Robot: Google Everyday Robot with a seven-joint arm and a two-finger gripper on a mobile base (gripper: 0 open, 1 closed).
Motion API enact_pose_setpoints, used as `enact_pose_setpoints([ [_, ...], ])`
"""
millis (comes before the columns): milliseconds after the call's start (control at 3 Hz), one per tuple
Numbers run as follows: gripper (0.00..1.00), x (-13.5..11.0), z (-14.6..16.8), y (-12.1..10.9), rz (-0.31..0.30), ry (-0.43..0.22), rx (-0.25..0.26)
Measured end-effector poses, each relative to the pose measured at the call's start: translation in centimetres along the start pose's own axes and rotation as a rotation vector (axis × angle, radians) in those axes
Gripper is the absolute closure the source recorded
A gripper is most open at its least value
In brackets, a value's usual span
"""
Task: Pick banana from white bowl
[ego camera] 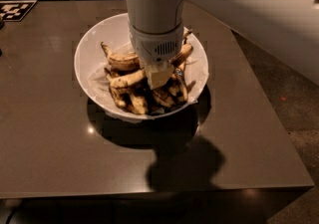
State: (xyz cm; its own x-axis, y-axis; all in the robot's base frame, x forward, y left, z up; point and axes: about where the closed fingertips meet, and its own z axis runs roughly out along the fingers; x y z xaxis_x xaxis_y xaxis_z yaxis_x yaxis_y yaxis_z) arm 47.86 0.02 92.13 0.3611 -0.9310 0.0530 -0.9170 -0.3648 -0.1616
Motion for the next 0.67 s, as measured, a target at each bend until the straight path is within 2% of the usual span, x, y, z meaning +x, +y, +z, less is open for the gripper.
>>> enact_pose_setpoints([
  [333,1.00,0.0,-1.7,0.5,0.005,-0.039,0.035],
  [667,1.00,0.3,-4.2,1.9,0.011,-0.115,0.078],
])
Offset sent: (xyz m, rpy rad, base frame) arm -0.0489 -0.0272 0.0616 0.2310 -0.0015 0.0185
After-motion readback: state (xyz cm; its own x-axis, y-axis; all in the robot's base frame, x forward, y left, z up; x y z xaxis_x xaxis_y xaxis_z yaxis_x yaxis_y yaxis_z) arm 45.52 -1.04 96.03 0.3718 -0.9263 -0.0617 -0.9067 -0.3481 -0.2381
